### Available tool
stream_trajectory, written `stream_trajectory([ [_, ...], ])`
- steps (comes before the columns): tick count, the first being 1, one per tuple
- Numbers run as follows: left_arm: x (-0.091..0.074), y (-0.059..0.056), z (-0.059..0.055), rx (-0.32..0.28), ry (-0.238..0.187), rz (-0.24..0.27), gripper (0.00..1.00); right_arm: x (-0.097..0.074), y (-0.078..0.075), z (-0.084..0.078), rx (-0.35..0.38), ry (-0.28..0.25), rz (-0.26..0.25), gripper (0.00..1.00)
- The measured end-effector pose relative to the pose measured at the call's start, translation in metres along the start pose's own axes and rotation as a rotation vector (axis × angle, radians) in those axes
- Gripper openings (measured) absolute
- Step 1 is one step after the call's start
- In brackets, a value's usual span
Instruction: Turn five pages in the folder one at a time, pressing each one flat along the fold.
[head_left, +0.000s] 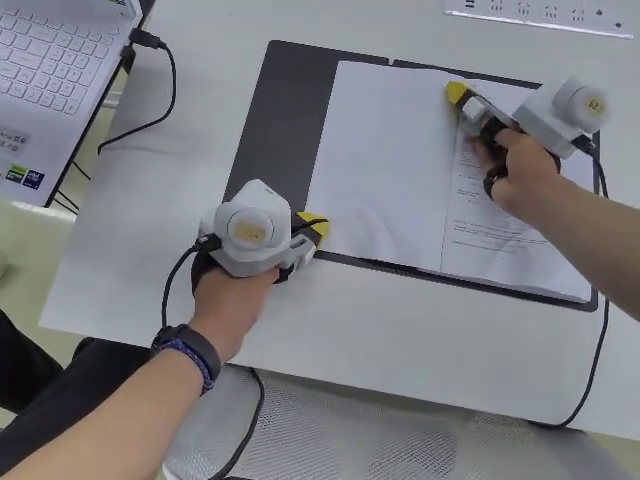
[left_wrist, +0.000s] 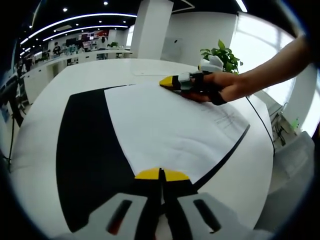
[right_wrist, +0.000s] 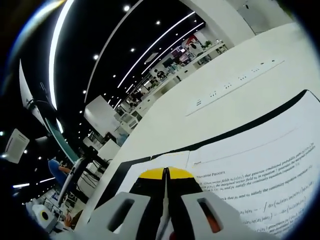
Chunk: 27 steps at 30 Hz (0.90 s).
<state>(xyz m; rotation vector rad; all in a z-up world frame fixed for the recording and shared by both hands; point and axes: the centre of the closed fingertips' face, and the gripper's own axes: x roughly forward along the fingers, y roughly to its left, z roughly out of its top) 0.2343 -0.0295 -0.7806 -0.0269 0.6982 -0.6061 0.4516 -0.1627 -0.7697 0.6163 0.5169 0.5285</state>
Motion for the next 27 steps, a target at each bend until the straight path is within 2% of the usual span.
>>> stream_trajectory([
  [10, -0.001, -0.001, 0.000, 0.015, 0.003, 0.019, 0.00, -0.041, 0.025, -0.030, 0.007, 0.000, 0.019, 0.00],
  [13, -0.001, 0.000, 0.000, 0.012, -0.003, 0.025, 0.00, -0.044, 0.020, -0.029, 0.030, -0.009, 0.017, 0.00],
  [17, -0.001, 0.000, 0.000, 0.012, -0.005, 0.026, 0.00, -0.060, 0.032, -0.042, 0.034, 0.000, 0.032, 0.00],
  [27, -0.002, 0.000, 0.000, 0.017, -0.006, 0.028, 0.00, -0.091, 0.044, -0.062, 0.066, -0.015, 0.041, 0.00],
])
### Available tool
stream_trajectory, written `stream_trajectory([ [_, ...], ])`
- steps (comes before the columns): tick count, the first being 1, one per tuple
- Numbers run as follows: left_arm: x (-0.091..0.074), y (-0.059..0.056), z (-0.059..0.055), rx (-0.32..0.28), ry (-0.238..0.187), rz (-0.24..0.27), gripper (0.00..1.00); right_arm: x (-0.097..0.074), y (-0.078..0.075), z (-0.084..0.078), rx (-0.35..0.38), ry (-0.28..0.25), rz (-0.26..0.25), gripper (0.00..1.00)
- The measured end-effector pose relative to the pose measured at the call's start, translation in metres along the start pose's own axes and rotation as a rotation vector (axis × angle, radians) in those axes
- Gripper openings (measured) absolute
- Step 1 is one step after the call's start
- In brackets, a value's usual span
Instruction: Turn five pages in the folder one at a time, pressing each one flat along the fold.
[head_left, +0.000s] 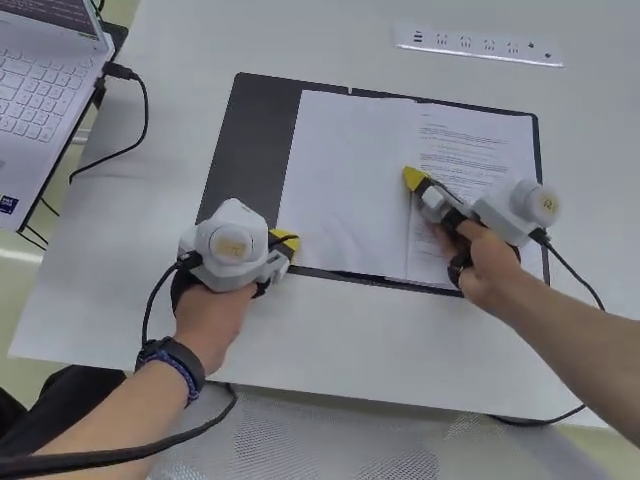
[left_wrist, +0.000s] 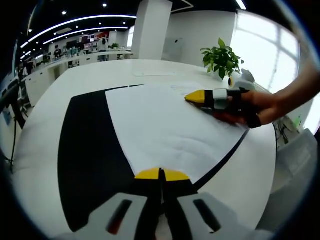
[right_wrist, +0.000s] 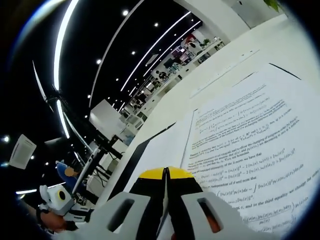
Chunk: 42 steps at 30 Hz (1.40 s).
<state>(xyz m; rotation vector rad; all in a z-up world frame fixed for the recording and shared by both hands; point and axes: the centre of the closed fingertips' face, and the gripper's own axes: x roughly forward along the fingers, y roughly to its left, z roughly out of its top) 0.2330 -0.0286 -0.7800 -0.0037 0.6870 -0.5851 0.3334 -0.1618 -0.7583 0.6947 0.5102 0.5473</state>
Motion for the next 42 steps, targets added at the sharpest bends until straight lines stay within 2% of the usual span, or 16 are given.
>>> stream_trajectory([
  [5, 0.001, 0.001, -0.001, -0.010, -0.004, 0.000, 0.00, -0.010, 0.009, -0.014, -0.039, 0.044, 0.011, 0.00],
  [12, 0.005, 0.005, -0.004, 0.000, -0.013, -0.004, 0.00, -0.026, 0.012, -0.025, -0.019, 0.038, 0.005, 0.00],
  [19, 0.007, 0.007, -0.006, 0.016, -0.024, -0.002, 0.00, -0.038, 0.009, -0.037, -0.024, 0.067, 0.014, 0.00],
  [31, 0.007, 0.006, -0.006, 0.030, -0.027, -0.002, 0.00, -0.065, 0.011, -0.061, -0.014, 0.073, 0.009, 0.00],
  [42, 0.006, 0.005, -0.005, 0.029, -0.030, 0.003, 0.00, -0.075, 0.015, -0.072, -0.015, 0.090, 0.008, 0.00],
])
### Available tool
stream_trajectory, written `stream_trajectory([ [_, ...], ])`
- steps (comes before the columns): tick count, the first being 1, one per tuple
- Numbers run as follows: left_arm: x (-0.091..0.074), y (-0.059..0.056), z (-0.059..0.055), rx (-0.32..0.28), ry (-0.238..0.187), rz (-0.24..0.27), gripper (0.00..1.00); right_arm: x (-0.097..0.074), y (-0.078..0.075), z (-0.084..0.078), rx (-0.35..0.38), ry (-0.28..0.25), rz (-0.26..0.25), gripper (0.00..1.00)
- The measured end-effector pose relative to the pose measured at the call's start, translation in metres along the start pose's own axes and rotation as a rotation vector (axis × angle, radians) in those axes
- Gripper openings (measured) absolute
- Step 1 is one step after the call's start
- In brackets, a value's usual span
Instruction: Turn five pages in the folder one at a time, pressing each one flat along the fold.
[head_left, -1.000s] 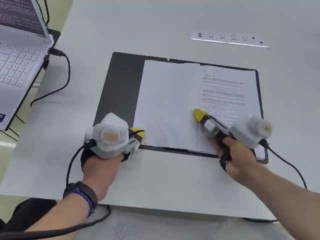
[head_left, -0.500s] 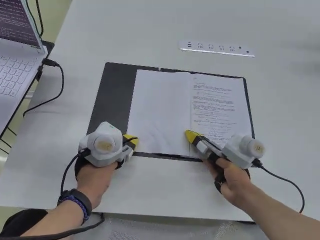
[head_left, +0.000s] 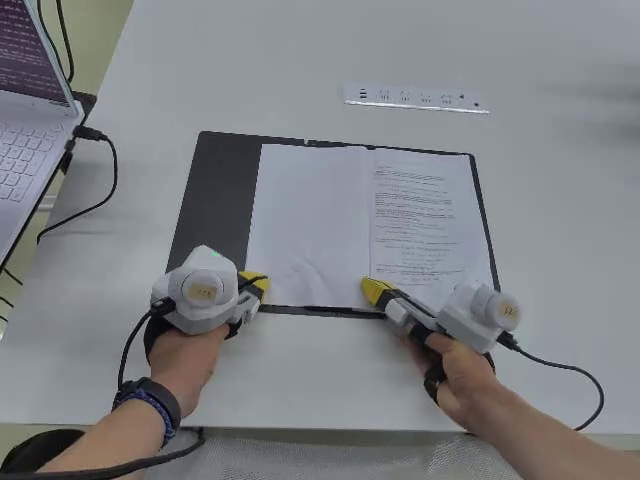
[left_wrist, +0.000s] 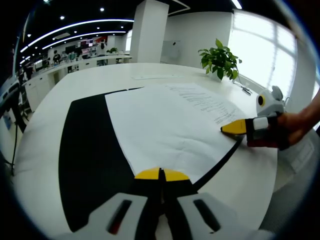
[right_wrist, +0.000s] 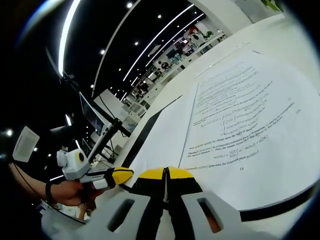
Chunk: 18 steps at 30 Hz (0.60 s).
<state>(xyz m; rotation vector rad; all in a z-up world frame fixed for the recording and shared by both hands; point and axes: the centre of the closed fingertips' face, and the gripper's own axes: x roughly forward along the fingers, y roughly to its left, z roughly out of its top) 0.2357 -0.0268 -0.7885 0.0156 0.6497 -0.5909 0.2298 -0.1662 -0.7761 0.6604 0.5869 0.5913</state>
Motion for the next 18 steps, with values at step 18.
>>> stream_trajectory([
  [18, -0.0014, -0.0008, 0.0011, 0.003, 0.031, 0.010, 0.00, -0.0092, 0.0032, -0.0102, 0.051, 0.018, -0.028, 0.00],
])
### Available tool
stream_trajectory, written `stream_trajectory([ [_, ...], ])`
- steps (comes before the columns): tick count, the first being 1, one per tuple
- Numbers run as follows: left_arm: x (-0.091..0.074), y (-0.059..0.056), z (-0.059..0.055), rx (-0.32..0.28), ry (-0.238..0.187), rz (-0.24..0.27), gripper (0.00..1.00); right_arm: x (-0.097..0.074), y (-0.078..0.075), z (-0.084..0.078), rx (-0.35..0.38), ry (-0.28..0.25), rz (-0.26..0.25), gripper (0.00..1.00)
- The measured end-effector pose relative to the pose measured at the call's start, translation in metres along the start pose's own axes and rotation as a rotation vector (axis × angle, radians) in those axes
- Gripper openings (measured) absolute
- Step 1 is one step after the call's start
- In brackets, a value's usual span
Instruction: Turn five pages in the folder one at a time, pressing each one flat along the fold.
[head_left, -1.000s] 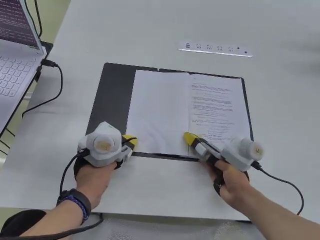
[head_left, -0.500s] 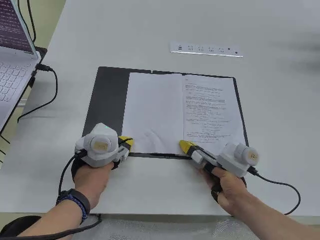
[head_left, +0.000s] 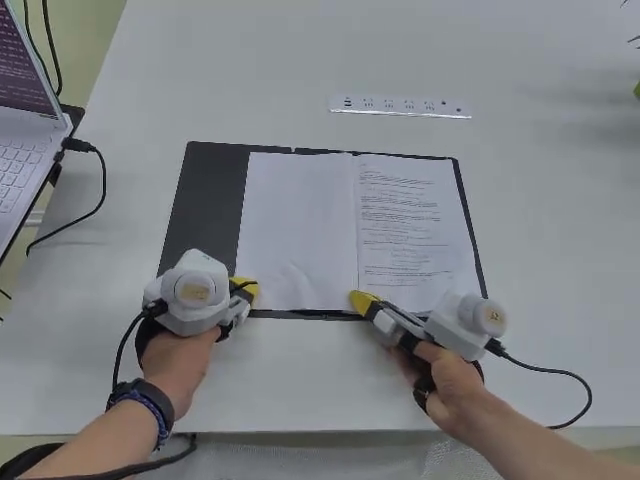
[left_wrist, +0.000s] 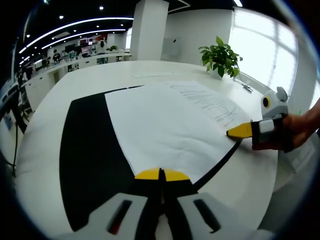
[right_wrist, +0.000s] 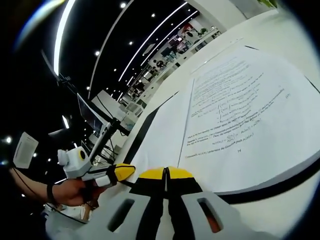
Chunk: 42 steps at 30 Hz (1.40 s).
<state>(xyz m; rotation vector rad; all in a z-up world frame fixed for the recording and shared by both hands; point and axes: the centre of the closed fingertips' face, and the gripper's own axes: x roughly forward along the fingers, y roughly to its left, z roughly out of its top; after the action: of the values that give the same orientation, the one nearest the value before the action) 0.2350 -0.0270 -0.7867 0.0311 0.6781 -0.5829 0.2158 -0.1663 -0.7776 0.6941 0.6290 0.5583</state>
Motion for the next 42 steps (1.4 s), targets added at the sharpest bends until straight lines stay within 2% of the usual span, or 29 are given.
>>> stream_trajectory([
  [3, 0.001, 0.000, 0.000, -0.007, 0.017, 0.001, 0.00, -0.001, -0.001, -0.002, 0.028, 0.023, -0.014, 0.00],
  [7, 0.001, -0.001, 0.002, -0.044, 0.032, 0.007, 0.01, -0.007, 0.003, -0.007, 0.009, 0.062, -0.011, 0.00],
  [11, 0.000, -0.010, 0.005, -0.056, 0.044, -0.008, 0.13, -0.014, 0.004, -0.005, 0.010, 0.070, -0.012, 0.03],
  [16, -0.012, -0.017, 0.020, -0.062, 0.003, -0.009, 0.21, -0.025, 0.014, -0.003, -0.007, 0.095, 0.020, 0.16],
  [19, -0.017, -0.021, 0.025, -0.049, -0.010, -0.010, 0.24, -0.033, 0.014, 0.001, -0.026, 0.086, 0.021, 0.18],
  [23, -0.029, -0.028, 0.033, -0.024, -0.030, -0.009, 0.26, -0.043, 0.011, 0.010, 0.019, 0.049, 0.032, 0.22],
  [28, -0.044, -0.030, 0.039, -0.009, -0.049, -0.010, 0.30, -0.054, 0.019, 0.007, 0.008, 0.072, 0.080, 0.24],
  [33, -0.059, -0.031, 0.044, -0.002, -0.076, -0.013, 0.33, -0.065, 0.021, 0.010, -0.008, 0.072, 0.106, 0.31],
  [39, -0.077, -0.032, 0.051, 0.027, -0.088, -0.017, 0.40, -0.083, 0.024, 0.021, -0.094, 0.079, 0.122, 0.39],
  [42, -0.085, -0.030, 0.055, 0.037, -0.096, -0.013, 0.42, -0.095, 0.018, 0.036, -0.208, 0.062, 0.087, 0.44],
])
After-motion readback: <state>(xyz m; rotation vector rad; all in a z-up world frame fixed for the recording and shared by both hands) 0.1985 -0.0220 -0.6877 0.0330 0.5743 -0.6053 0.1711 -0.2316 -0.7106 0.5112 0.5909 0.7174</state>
